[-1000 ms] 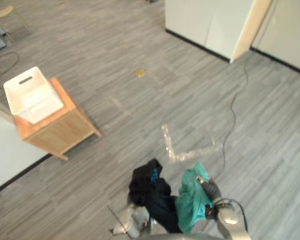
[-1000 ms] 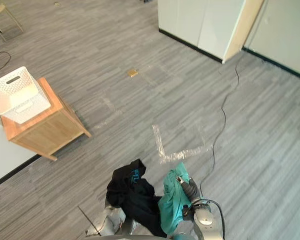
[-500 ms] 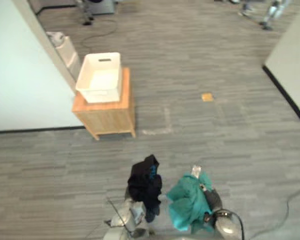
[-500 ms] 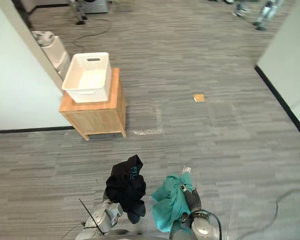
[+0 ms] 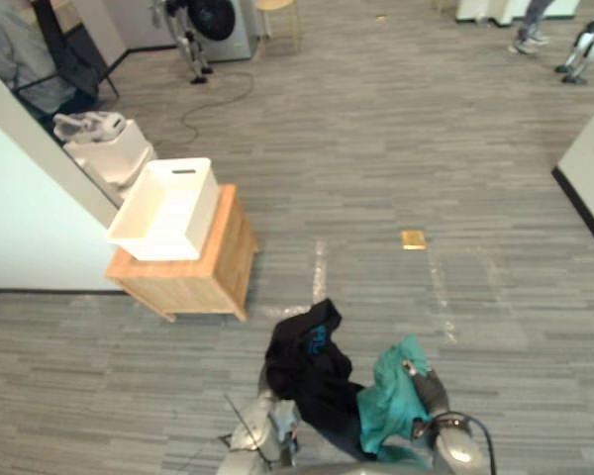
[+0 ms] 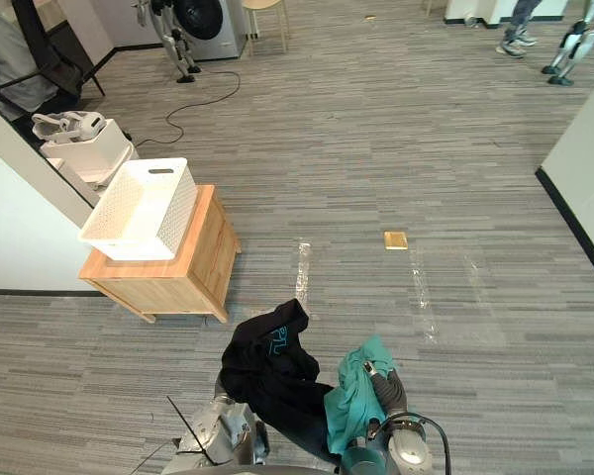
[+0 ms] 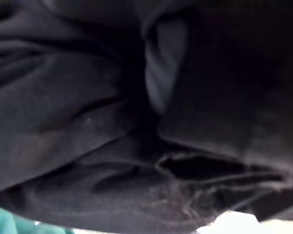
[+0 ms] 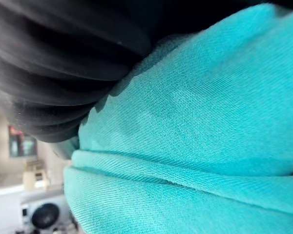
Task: Tidy the bed and pick cloth on bed and put in laundry
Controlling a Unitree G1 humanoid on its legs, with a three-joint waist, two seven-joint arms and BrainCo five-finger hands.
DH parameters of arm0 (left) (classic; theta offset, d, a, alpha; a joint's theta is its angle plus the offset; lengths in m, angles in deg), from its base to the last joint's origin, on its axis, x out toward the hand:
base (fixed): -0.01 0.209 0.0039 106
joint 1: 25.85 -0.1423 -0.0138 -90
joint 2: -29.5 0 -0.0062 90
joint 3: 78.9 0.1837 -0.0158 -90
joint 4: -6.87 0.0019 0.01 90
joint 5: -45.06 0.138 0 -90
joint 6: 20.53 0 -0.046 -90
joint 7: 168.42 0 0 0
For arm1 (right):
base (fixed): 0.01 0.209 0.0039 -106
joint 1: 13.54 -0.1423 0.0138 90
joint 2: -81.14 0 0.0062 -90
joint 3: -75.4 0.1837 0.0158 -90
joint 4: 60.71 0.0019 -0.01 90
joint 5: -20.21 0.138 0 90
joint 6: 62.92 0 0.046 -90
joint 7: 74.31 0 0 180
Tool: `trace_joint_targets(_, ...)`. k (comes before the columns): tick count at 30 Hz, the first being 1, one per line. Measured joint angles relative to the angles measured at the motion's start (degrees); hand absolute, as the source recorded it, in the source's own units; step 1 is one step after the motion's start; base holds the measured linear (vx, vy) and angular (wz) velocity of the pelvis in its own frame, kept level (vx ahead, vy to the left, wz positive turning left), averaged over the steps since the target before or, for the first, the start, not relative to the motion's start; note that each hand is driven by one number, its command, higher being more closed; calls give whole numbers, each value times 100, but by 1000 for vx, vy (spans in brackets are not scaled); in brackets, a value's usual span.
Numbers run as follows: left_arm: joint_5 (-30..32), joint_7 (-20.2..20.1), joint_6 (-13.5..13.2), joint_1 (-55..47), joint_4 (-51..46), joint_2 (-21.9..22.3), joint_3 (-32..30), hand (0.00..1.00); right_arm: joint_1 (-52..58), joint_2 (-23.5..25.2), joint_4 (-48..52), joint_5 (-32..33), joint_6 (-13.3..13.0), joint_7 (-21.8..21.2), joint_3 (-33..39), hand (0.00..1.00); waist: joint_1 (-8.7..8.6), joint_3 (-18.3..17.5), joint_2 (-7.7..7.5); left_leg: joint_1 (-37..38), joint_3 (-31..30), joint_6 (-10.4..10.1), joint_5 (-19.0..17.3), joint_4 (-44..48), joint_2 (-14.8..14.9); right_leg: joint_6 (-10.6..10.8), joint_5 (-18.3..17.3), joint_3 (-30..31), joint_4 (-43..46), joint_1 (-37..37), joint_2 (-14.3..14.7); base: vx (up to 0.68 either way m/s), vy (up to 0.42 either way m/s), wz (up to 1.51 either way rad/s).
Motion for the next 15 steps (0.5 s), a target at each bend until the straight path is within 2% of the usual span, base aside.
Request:
trace_joint_targets(1,47,-1,0,-7,-1,15,-12,100,-12,-3,4,-6,-1,0,6,100,2,-1,-5,4,201,3,31,-434,-82,34,-44,-69,-42,69,-7,340,11,65)
trace_joint_targets(2,88,0,3,-48,-59,17,-22,100,-60,-19,5,-16,-2,3,11,100,10,-4,-6,13,554,43,103,-1181,-220,185,-122,-199,-73,183,-6,411,30,45)
trace_joint_targets(3,128,1,14,-110,-182,16,-38,100,-115,-30,4,-22,-1,8,0,100,49,-18,-35,27,702,441,401,-1371,-271,310,-247,-253,-10,233,-30,535,72,38)
trace_joint_targets(4,141,-1,16,-144,-262,17,-58,100,-143,-33,7,-32,-2,9,-3,100,103,-49,-118,115,774,683,564,-1467,-394,556,-404,-269,142,302,-143,425,84,20)
trace_joint_targets(5,142,-4,17,-147,-288,18,-57,100,-142,-52,7,-40,-3,8,-2,100,112,-65,-131,188,773,829,659,-1538,-448,689,-487,-256,324,279,-205,493,135,22)
trace_joint_targets(6,155,-14,21,-147,-327,21,-64,100,-154,-64,1,-78,-2,7,1,100,133,-77,-175,381,761,996,627,-1613,-565,896,-617,-156,977,111,-376,416,136,19)
trace_joint_targets(7,161,-18,21,-148,-378,23,-68,100,-176,-58,0,-82,-2,-7,0,100,157,-80,-182,495,749,1006,565,-1695,-618,997,-678,-87,1540,-83,-467,530,200,31)
trace_joint_targets(8,264,-54,18,-148,-494,26,-103,100,-207,27,-1,-99,-6,-35,-11,100,143,-80,-244,789,633,979,475,-1870,-781,1180,-646,32,2976,-589,-648,532,180,52)
trace_joint_targets(9,341,-73,16,-145,-564,12,-184,100,-217,126,-8,-139,-7,-38,-11,100,94,-25,-408,1142,428,997,378,-2061,-965,1661,-269,265,4502,-1080,-899,626,172,92)
trace_joint_targets(10,368,-78,18,-164,-577,-20,-208,100,-210,219,-12,-165,-7,-39,-18,100,-13,-5,-485,1408,197,1000,309,-2106,-1045,1624,-155,346,5403,-1346,-1036,525,97,103)
trace_joint_targets(11,387,-85,26,-176,-578,-41,-202,100,-190,258,-12,-208,-20,-42,-25,100,-57,-7,-494,1548,34,995,270,-2129,-1064,1591,-157,311,5820,-1464,-1107,523,58,125)
trace_joint_targets(12,476,-95,22,-219,-595,-91,-199,100,-108,323,-44,-259,-52,-50,-51,100,-135,-3,-485,1819,-300,991,233,-2177,-1074,1419,-200,126,6355,-1664,-1282,507,18,140)
trace_joint_targets(13,477,-93,20,-227,-597,-179,-172,100,-83,357,-48,-273,-91,-53,-68,100,-157,8,-461,2057,-671,990,234,-2303,-1072,1139,-303,-113,6482,-1837,-1429,583,-15,157)
trace_joint_targets(15,477,-87,14,-191,-597,-316,-156,100,-59,387,-47,-295,-131,-48,-55,100,-221,18,-446,2262,-1229,929,222,-2432,-1071,969,-520,-403,6037,-2091,-1601,464,-76,157)
